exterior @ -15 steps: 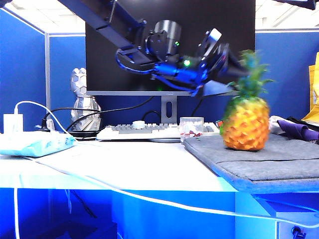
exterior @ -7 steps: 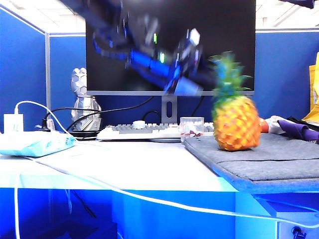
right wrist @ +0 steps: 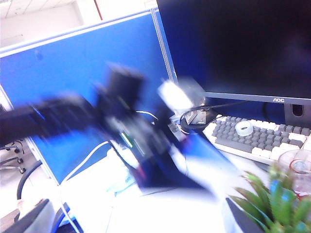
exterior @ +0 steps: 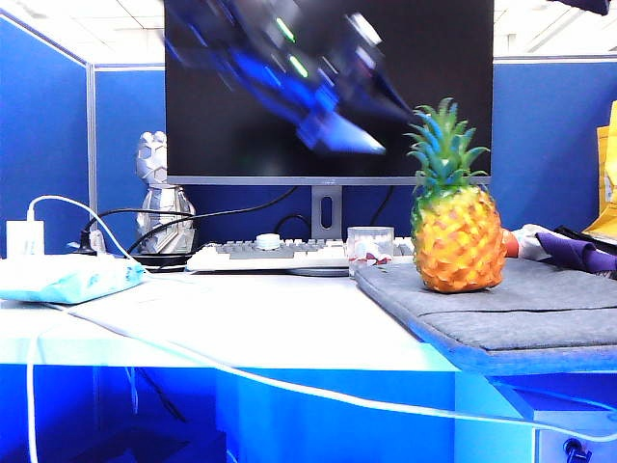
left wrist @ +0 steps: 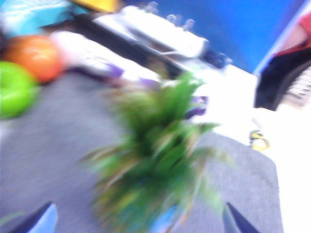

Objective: Pick up the pineapple and place it above the gray bag.

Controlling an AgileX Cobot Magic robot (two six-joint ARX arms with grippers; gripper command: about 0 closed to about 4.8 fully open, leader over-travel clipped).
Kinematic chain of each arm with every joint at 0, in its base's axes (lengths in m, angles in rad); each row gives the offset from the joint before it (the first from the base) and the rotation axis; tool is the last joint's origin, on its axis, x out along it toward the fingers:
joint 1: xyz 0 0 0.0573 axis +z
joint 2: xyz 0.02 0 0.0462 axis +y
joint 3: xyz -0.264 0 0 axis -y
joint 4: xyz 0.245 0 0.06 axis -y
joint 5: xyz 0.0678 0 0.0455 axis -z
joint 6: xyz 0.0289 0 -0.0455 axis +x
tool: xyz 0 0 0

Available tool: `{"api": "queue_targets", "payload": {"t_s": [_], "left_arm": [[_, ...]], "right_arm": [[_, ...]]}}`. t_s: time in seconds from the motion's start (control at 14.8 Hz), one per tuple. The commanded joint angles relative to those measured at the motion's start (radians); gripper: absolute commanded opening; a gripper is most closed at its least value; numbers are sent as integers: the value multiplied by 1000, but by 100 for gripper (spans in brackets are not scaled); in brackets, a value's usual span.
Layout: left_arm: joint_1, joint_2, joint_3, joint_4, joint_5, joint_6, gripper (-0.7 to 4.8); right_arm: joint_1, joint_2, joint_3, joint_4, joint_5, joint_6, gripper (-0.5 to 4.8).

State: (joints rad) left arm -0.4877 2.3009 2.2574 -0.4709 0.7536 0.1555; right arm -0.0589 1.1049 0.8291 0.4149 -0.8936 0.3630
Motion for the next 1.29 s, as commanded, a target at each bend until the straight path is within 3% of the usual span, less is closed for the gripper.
{"api": "queue_targets", "payload": {"t_s": [0.07,0.2,0.34,0.41,0.47,0.54,0.61,0.68,0.74,0.81,0.95,1.08,1.22,1.29], "left_arm": [[81,-147,5,-67,-60,-8,479],[145,-270,5,-122,-101,-10,479],[206,-385,5,-265,-141,1,479],[232,-437,5,-350,-174,32,479],[251,-479,5,-415,-197,70,479],[269,-518,5,-478,-200,110,479],[284,-555,5,-540,-218,129,355],[287,-594,5,-592,-238,145,262],[287,-635,5,-623,-309,124,237],[287,-678,5,-636,-372,120,236],[287,-772,5,-637,-396,71,226],[287,-922,-57,-635,-466,51,205],[287,-1116,-269,-599,-620,40,205],[287,-1285,-517,-501,-706,26,204]], "right_arm": [[0,-38,12,37,-6,22,479],[-5,-110,12,69,-2,118,479],[-45,-224,11,67,1,136,479],[-76,-299,11,58,19,134,440],[-116,-366,11,48,31,133,324],[-172,-433,11,28,31,126,82],[-202,-477,11,14,22,114,-7],[-205,-512,11,-8,22,112,-5],[-204,-541,11,-50,28,112,-5],[-197,-553,11,-98,25,112,-5],[-157,-561,8,-212,29,69,-5],[-127,-562,3,-372,67,-60,-5],[-96,-568,2,-474,135,-157,-5],[-82,-580,-6,-464,174,-169,-5]]}}
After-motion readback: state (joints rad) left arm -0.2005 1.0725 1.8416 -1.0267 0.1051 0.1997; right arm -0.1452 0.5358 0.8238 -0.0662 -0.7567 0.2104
